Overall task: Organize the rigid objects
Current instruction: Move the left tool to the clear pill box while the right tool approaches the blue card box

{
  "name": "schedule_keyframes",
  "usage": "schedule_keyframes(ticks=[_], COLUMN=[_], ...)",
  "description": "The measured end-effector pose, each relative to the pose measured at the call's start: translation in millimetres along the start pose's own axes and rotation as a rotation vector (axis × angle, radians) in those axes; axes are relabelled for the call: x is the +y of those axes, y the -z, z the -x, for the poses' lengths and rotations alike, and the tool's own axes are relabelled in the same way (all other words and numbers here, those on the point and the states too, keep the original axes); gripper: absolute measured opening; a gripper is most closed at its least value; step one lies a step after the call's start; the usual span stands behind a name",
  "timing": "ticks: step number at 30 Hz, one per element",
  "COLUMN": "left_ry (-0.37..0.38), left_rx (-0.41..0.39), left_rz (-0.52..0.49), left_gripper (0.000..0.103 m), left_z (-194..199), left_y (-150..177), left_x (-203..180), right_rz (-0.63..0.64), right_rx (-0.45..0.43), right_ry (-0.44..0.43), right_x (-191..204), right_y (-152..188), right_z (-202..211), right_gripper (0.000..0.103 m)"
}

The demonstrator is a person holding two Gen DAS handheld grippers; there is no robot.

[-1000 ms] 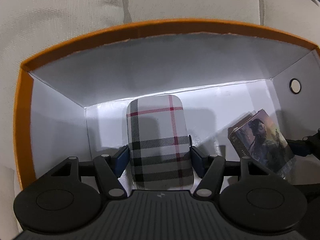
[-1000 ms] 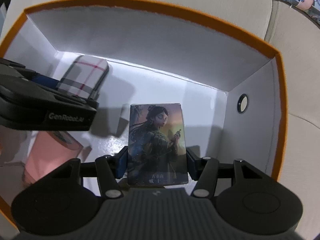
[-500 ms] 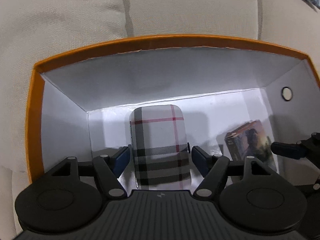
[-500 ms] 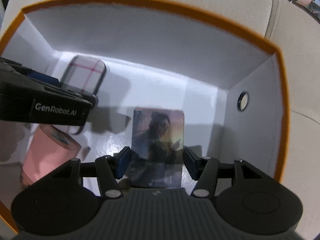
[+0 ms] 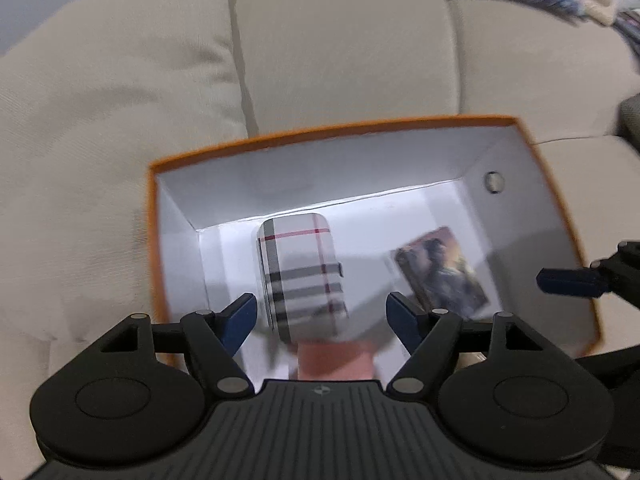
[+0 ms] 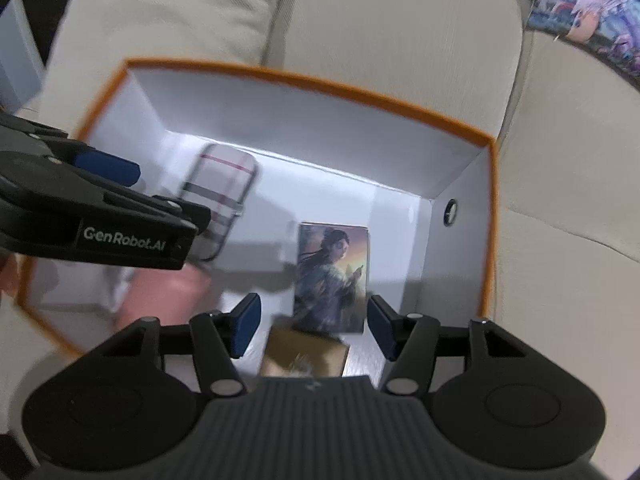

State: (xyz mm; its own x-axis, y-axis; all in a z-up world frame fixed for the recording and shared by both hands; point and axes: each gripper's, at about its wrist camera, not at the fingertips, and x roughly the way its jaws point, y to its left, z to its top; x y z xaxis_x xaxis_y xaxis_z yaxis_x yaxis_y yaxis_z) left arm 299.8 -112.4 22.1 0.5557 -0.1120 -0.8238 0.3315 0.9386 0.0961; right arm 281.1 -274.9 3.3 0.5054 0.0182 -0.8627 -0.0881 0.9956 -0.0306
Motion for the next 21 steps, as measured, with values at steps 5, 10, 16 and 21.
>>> schedule_keyframes(ticks=[5,10,16,21], left_ry=[0.032,0.111,0.174,0.204], left_rx=[-0.041,-0.064,-0.035,0.031], left_rz=[-0.001,0.037,0.141,0.261], left_gripper=[0.089,0.090,0.091,0.091], left_z=[53,91,74,27], left_y=[30,80,121,128], left_x=[-7,-17,-29,-34], right_rz=[-0.010,-0.042,-0.120,-0.180], right_rx=[-0.064,-0.112,-0.116,-0.122], right_ry=[-0.008,0.042,0.070,0.039], right_x=[5,10,23,33], right_y=[36,95,176,211], right_z=[61,103,126,132], right_gripper=[0.068,0.076,0.076,0.079])
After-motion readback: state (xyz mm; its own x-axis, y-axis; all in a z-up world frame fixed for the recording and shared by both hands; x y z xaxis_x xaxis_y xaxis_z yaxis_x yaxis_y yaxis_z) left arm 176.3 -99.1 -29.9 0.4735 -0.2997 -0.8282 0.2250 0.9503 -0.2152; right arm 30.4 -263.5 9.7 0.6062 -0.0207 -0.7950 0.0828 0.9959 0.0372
